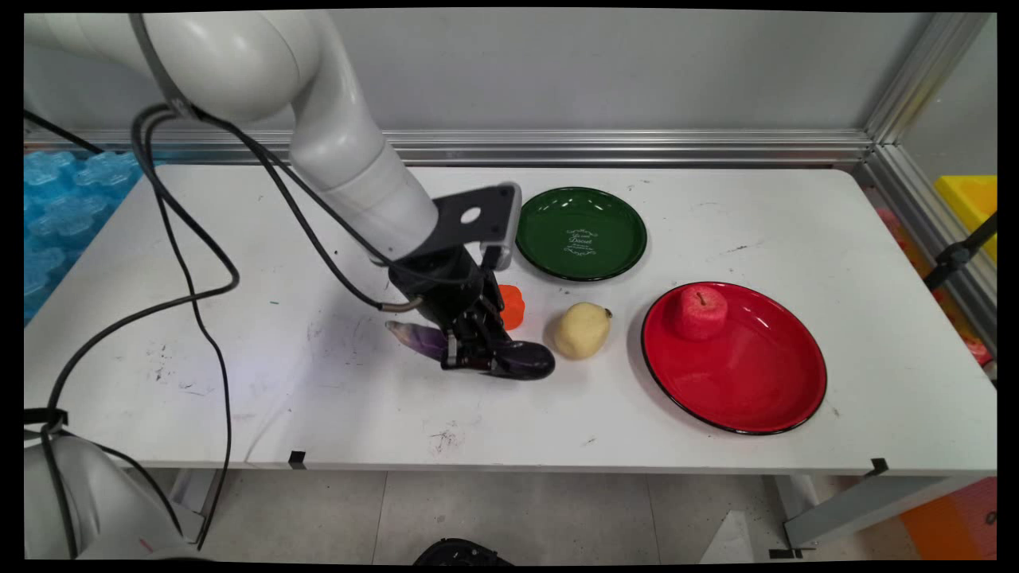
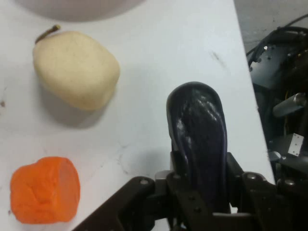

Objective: Place the picked object on the table

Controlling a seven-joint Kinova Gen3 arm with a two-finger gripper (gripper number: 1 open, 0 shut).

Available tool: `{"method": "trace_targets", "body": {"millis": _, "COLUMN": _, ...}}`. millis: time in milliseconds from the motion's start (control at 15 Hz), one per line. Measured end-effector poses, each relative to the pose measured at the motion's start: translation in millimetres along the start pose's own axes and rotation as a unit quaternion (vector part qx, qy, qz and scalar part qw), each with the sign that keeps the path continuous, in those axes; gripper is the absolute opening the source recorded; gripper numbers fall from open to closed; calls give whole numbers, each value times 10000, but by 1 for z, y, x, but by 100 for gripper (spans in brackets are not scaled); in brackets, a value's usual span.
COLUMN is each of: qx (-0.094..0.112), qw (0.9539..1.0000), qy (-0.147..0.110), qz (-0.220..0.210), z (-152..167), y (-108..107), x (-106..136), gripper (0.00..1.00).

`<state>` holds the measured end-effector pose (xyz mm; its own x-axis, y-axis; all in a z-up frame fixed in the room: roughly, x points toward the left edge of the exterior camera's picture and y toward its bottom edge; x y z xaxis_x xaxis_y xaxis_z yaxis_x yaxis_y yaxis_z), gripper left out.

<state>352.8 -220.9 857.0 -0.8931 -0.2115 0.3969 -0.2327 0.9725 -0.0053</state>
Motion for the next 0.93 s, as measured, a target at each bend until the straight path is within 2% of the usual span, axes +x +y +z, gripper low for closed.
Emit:
{"method": "trace_targets", "body": {"millis": 533, "qx": 33, "qw": 10000, "qy": 46, "qz": 41, "z": 53, "y": -12, "x": -4, "gripper": 0}}
{"method": "trace_targets", "body": {"millis": 933, "qx": 61, "qw": 9999, "qy": 113, "qz": 24, "z": 78, "y": -19, "x": -1, "gripper": 0}}
